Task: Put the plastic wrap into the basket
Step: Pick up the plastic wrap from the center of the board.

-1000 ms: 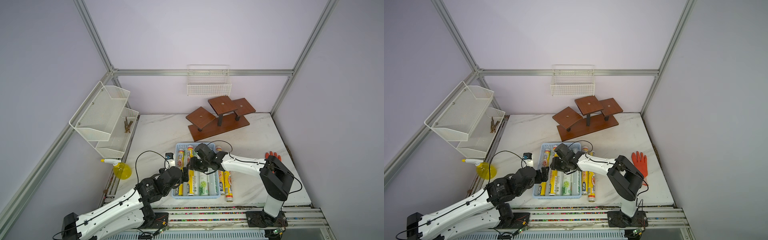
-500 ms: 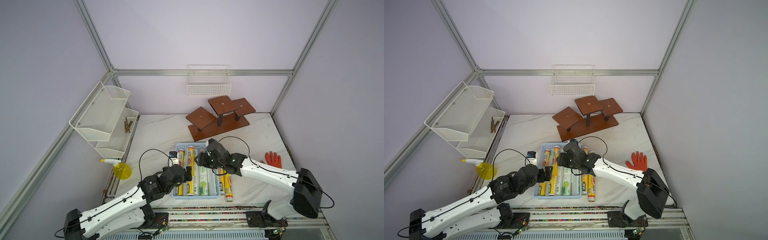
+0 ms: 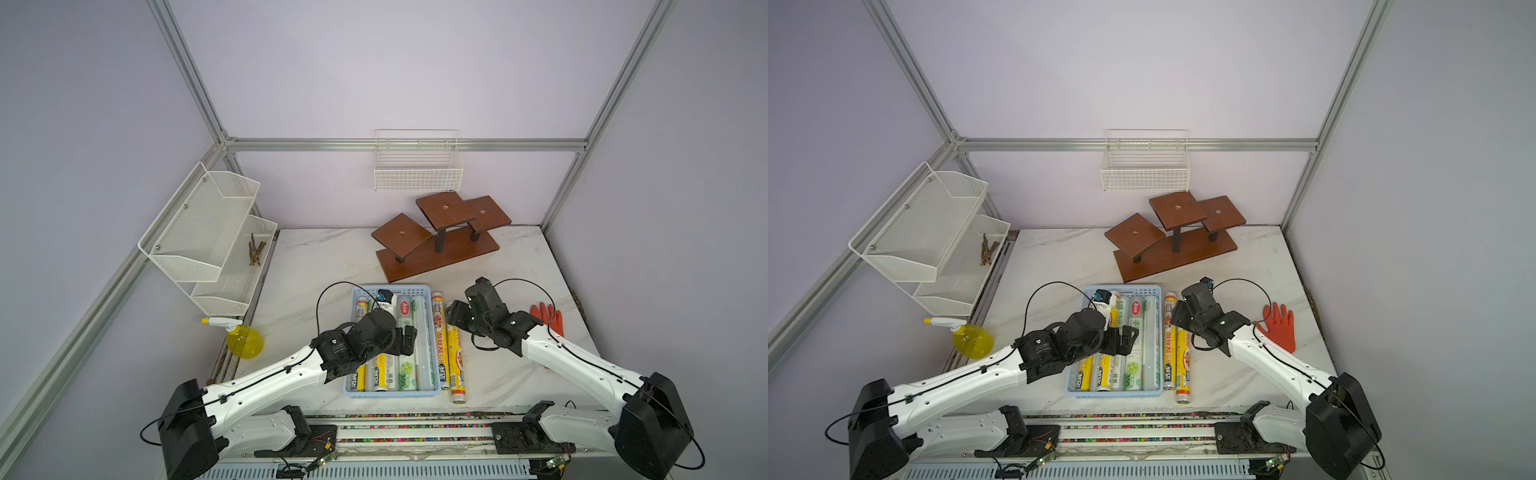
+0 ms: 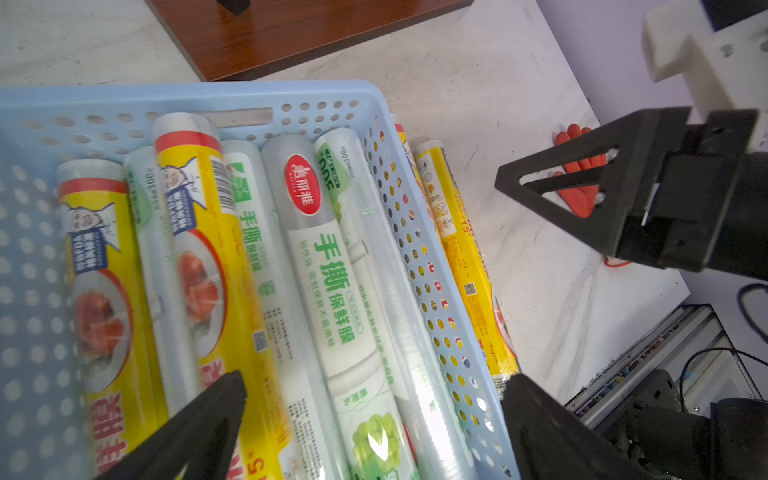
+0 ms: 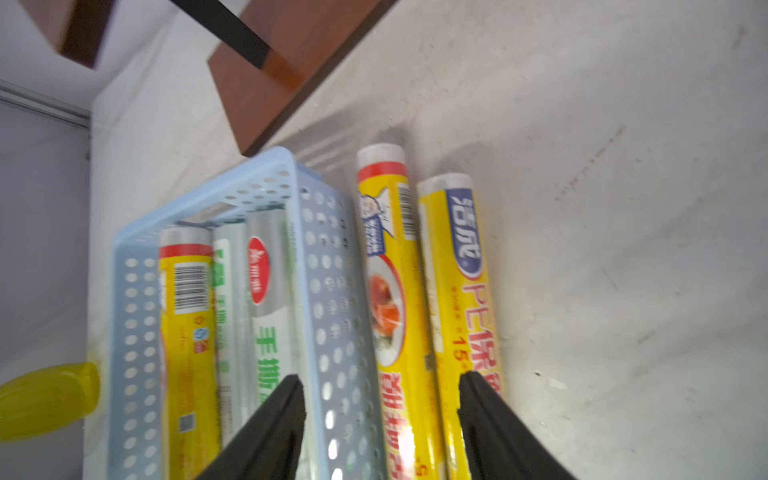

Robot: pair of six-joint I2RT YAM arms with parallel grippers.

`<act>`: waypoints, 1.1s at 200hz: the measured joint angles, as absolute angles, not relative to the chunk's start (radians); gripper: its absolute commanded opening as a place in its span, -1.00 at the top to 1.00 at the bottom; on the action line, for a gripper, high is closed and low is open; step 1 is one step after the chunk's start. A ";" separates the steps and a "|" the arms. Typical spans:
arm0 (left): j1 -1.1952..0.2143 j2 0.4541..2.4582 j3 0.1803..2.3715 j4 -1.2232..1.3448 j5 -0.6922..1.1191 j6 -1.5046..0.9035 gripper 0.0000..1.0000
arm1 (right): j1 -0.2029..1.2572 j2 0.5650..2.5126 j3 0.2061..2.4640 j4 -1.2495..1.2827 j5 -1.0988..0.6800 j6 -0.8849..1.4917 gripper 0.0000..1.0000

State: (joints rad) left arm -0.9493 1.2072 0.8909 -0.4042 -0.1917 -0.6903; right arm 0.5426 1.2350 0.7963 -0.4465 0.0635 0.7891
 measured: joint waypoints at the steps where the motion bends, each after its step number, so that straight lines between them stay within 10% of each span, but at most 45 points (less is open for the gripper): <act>1: -0.950 1.213 0.895 -0.404 -0.189 -0.690 -1.00 | 0.542 1.235 0.796 -0.448 0.062 0.788 -0.26; 220: -0.979 1.522 1.083 -0.397 -0.041 -0.651 -1.00 | 0.498 1.478 0.821 -0.624 -0.082 0.488 -0.19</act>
